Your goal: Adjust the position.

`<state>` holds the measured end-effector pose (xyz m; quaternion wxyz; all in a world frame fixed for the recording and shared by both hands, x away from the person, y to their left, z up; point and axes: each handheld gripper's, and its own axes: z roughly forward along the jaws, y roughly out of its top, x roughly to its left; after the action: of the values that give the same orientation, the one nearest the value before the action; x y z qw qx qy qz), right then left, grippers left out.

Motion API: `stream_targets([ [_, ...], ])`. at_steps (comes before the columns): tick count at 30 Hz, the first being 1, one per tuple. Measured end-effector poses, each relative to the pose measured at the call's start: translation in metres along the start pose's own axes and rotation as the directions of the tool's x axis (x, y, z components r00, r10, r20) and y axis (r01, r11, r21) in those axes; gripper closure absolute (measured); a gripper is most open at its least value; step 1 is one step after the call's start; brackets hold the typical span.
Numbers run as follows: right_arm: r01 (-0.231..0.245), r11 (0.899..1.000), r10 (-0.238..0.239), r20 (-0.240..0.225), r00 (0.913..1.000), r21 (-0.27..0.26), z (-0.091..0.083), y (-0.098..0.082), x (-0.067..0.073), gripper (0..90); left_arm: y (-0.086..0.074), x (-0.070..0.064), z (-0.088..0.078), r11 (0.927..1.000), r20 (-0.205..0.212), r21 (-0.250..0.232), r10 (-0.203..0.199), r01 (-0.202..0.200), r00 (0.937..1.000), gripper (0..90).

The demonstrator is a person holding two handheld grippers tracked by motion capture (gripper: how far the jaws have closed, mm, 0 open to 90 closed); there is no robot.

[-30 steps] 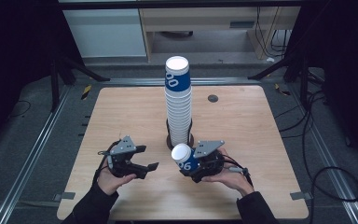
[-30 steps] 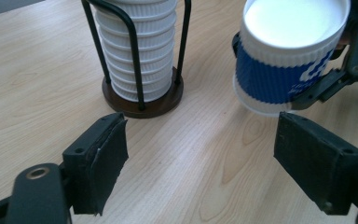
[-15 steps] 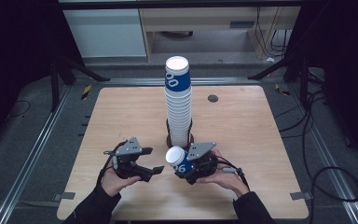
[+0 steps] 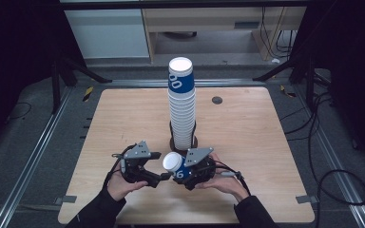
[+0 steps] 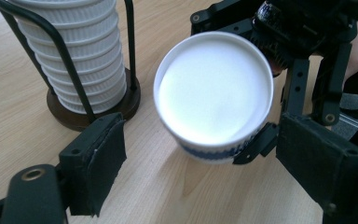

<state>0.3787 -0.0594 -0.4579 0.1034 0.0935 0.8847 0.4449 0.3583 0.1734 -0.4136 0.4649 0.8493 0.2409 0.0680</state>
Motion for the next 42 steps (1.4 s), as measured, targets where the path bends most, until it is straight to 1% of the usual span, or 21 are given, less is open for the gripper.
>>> stream_targets([
  [6,0.043,0.999,-0.043,-0.004,0.9991,-0.017,0.007,0.003,0.006,20.6,0.0,-0.002,0.004,0.9998,0.008,0.016,0.011,-0.011,0.9999,16.3],
  [9,0.061,0.998,-0.061,-0.007,0.9981,-0.018,0.01,0.004,0.008,20.6,0.0,-0.003,0.006,0.9996,0.015,0.025,0.01,-0.01,0.9998,17.1],
  [15,0.065,0.998,-0.066,-0.016,0.9977,-0.027,0.013,0.006,0.01,20.6,-0.001,-0.005,0.01,0.9986,0.018,0.05,0.016,-0.017,0.9997,18.8],
  [20,0.08,0.996,-0.081,-0.019,0.9965,-0.035,0.015,0.007,0.012,20.7,-0.001,-0.006,0.012,0.9977,0.02,0.063,0.022,-0.023,0.9996,21.3],
  [23,0.082,0.996,-0.083,-0.021,0.9963,-0.034,0.016,0.008,0.013,20.7,-0.001,-0.007,0.012,0.9976,0.019,0.064,0.024,-0.025,0.9995,24.5],
  [25,0.083,0.996,-0.084,-0.022,0.9962,-0.031,0.016,0.007,0.013,20.7,-0.002,-0.007,0.012,0.9975,0.017,0.067,0.024,-0.025,0.9996,25.1],
  [31,0.064,0.998,-0.065,-0.029,0.9974,-0.025,0.017,0.007,0.013,19.1,-0.002,-0.006,0.012,0.9973,0.026,0.072,0.013,-0.015,0.9996,25.6],
  [33,0.044,0.999,-0.045,-0.039,0.9982,-0.026,0.018,0.007,0.012,17.7,-0.002,-0.006,0.012,0.9974,0.026,0.072,0.008,-0.01,0.9996,25.6],
  [34,0.036,0.999,-0.037,-0.041,0.9985,-0.027,0.018,0.007,0.012,15.0,-0.002,-0.005,0.011,0.9974,0.021,0.072,0.011,-0.012,0.9997,25.8],
  [36,0.018,1.0,-0.019,-0.038,0.9991,-0.025,0.017,0.007,0.01,8.6,-0.001,-0.004,0.01,0.9978,0.016,0.066,0.01,-0.011,0.9998,25.9],
  [40,-0.008,1.0,0.007,-0.034,0.9994,-0.027,0.014,0.006,0.007,6.9,0.0,-0.001,0.002,0.9992,0.009,0.04,0.005,-0.005,0.9999,26.0],
  [42,-0.014,0.999,0.013,-0.021,0.9997,-0.041,0.01,0.006,0.005,6.6,0.0,0.0,-0.002,0.9995,-0.001,0.031,0.006,-0.006,1.0,26.0],
])
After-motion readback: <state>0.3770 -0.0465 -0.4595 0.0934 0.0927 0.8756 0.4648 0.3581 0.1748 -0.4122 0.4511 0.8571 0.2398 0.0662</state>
